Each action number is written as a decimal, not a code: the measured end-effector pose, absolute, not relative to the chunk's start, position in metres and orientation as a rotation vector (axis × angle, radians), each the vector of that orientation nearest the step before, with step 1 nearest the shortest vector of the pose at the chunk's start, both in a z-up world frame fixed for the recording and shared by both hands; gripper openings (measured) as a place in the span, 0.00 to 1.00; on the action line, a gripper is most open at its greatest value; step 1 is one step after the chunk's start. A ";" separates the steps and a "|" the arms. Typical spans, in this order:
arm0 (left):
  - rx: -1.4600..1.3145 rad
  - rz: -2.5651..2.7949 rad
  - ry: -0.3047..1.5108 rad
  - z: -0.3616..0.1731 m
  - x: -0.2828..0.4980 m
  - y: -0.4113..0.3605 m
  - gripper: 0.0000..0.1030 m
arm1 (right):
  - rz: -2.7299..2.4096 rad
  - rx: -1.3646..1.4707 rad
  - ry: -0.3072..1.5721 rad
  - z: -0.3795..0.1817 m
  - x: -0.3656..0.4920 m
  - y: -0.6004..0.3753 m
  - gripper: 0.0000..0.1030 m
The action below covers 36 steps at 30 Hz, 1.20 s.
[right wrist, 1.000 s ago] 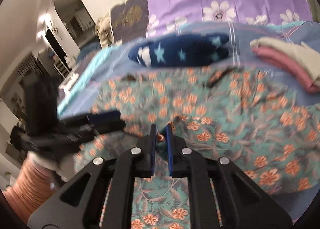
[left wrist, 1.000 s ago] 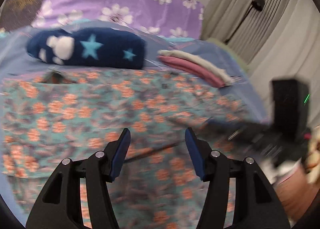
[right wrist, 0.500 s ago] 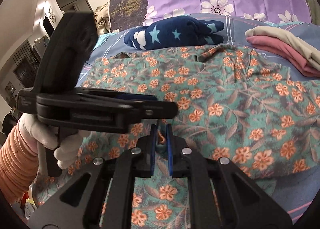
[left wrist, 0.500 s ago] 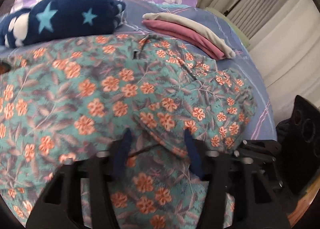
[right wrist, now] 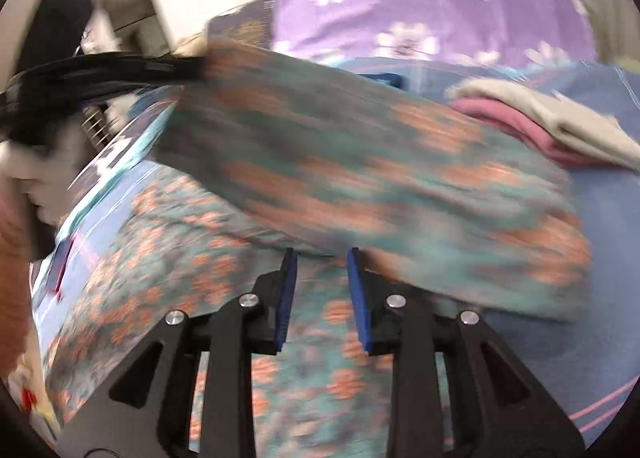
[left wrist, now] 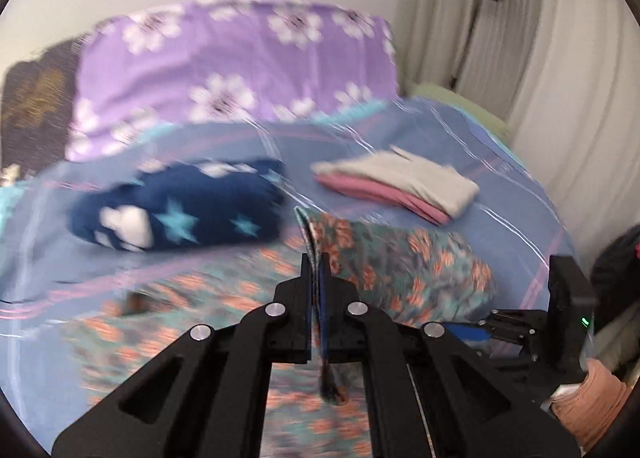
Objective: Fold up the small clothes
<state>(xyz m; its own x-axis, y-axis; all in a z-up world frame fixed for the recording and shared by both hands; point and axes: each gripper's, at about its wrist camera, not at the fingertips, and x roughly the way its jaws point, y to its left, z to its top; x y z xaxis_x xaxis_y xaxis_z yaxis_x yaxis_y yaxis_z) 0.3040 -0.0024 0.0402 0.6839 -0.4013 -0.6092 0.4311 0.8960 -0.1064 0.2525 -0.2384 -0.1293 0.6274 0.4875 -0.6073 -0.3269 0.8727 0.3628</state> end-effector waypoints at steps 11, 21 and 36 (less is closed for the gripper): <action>0.023 -0.228 0.694 0.052 0.300 0.091 0.02 | 0.496 0.273 0.810 -0.140 0.258 -0.236 0.28; -0.043 -0.045 0.824 -0.013 0.304 0.168 0.02 | 0.515 0.219 0.848 -0.142 0.262 -0.229 0.28; 0.037 -0.160 0.776 -0.043 0.285 0.138 0.25 | 0.565 0.172 0.786 -0.094 0.251 -0.216 0.33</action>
<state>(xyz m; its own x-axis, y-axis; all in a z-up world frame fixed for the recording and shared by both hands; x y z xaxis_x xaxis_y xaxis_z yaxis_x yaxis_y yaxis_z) 0.2851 0.1379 -0.0433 0.7022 -0.1303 -0.7000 0.1577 0.9872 -0.0256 0.2513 -0.2165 -0.0943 0.5683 0.5407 -0.6202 -0.4158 0.8392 0.3506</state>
